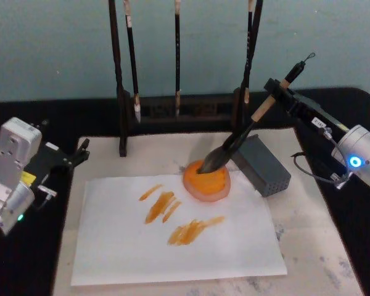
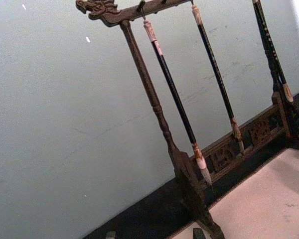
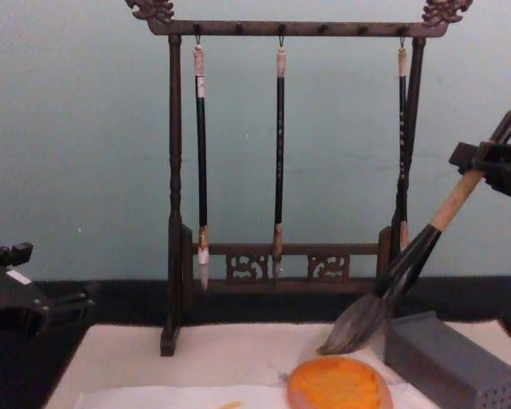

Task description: Pick up the brush from the inkstone, write on the paper, then place the brush back to its original position.

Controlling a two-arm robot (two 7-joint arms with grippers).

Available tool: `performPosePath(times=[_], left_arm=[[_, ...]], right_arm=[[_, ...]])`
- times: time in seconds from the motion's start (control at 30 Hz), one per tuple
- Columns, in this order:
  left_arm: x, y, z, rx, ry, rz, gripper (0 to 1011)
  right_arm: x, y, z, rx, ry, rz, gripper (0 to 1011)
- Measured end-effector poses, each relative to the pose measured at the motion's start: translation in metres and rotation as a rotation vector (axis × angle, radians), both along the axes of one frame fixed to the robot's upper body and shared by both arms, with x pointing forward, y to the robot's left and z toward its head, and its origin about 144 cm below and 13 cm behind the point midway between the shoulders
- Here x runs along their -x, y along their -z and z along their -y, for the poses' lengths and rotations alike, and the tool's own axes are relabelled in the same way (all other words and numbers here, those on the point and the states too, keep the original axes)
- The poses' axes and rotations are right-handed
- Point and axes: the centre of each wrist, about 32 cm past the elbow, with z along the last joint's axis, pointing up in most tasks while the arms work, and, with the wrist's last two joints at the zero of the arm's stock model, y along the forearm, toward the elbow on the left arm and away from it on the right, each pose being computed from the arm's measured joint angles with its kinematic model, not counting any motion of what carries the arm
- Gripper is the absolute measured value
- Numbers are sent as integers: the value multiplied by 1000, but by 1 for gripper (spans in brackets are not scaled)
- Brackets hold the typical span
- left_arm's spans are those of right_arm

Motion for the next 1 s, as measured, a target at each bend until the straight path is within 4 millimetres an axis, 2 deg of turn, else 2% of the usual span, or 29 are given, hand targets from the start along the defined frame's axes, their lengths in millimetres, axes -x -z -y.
performPosePath(times=[0.6, 1.0], left_arm=[[0, 0, 0, 0, 0, 0, 1001], [0, 0, 0, 0, 0, 0, 1001]], right_arm=[[0, 1, 1, -11, 0, -7, 178], [-13, 22, 7, -247, 42, -116, 178]])
